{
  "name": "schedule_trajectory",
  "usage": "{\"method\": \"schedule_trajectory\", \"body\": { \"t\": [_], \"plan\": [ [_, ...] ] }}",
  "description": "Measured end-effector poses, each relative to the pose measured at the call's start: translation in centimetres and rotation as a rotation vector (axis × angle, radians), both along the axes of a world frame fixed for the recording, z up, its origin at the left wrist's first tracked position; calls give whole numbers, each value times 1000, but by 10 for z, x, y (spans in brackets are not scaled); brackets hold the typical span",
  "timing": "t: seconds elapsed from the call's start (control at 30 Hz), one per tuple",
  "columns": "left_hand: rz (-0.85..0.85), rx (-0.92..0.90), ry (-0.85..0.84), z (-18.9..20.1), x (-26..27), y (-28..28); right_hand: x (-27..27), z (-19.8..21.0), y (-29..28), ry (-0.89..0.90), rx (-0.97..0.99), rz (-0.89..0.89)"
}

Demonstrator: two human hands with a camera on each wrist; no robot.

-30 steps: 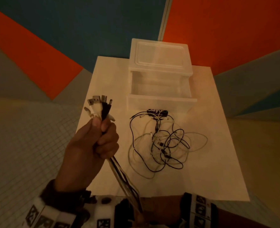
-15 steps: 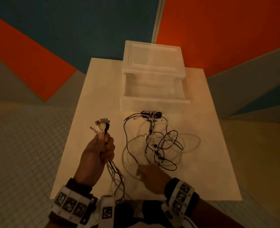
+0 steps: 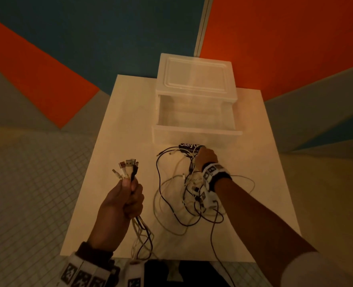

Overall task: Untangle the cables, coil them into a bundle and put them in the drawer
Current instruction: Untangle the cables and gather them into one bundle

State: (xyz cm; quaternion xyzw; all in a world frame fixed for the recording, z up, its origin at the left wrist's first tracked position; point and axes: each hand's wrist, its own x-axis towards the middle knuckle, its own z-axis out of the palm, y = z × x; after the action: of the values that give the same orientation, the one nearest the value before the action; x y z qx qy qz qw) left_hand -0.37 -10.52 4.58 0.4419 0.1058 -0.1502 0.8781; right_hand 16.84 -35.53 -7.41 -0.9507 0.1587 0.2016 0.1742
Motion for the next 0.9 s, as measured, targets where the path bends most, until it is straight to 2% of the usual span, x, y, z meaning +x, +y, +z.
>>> {"method": "schedule_trajectory", "body": {
  "t": [0.13, 0.23, 0.3, 0.43, 0.57, 0.63, 0.7, 0.8, 0.9],
  "plan": [
    [1, 4, 7, -3, -1, -1, -18, -22, 17, 155, 2, 75],
    [19, 26, 34, -4, 0, -2, -21, -24, 18, 109, -37, 105],
    [32, 42, 40, -5, 0, -1, -19, -9, 21, 16, 12, 65],
    [59, 33, 26, -4, 3, 6, -24, 63, 20, -275, 243, 46],
    [58, 19, -16, -2, 7, 14, -48, 185, 5, -559, 511, 120],
    [67, 13, -35, 0, 10, 16, -65, 251, -4, -679, 587, 133],
    [73, -6, -42, 1, 14, 19, -80, 301, -16, -793, 648, 144],
    [42, -36, -60, 2, 19, 22, -95, 343, -30, -903, 706, 184],
    [34, -14, -78, 3, 19, 22, -100, 354, -33, -981, 810, 195]
  ]
}}
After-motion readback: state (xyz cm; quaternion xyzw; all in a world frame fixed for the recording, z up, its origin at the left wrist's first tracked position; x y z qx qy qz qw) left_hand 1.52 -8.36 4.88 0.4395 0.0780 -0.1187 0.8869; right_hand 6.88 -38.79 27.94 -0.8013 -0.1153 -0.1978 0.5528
